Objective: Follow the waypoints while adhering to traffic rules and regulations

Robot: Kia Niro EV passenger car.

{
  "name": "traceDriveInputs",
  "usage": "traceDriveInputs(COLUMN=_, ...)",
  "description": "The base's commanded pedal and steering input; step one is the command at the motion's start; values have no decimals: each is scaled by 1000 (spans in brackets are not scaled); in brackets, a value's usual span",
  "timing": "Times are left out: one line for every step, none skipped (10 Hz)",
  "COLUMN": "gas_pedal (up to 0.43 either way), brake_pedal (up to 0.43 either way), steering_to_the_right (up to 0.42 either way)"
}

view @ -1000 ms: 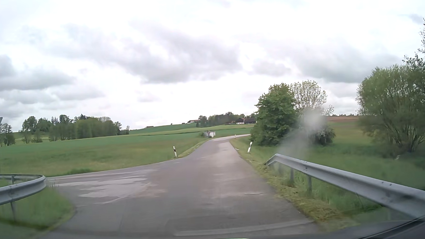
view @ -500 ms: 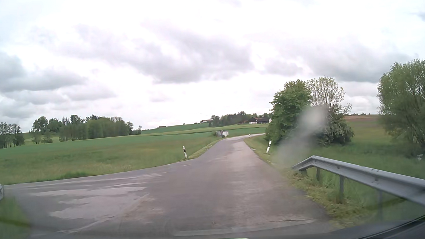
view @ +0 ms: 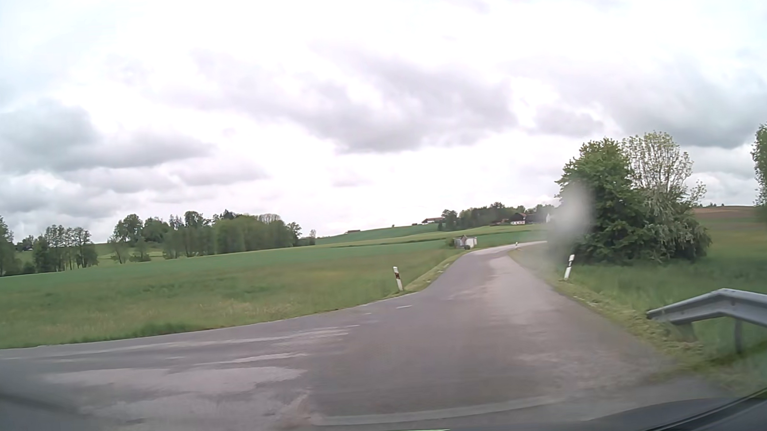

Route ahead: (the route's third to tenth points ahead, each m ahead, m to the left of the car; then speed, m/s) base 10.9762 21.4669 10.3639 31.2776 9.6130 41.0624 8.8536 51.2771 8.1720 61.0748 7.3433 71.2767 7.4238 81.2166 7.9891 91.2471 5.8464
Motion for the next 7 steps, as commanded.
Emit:
traceDriveInputs(gas_pedal=79, brake_pedal=0, steering_to_the_right=-287)
traceDriveInputs(gas_pedal=79, brake_pedal=0, steering_to_the_right=-314)
traceDriveInputs(gas_pedal=79, brake_pedal=0, steering_to_the_right=-332)
traceDriveInputs(gas_pedal=79, brake_pedal=0, steering_to_the_right=-346)
traceDriveInputs(gas_pedal=79, brake_pedal=0, steering_to_the_right=-360)
traceDriveInputs(gas_pedal=79, brake_pedal=0, steering_to_the_right=-370)
traceDriveInputs(gas_pedal=79, brake_pedal=0, steering_to_the_right=-383)
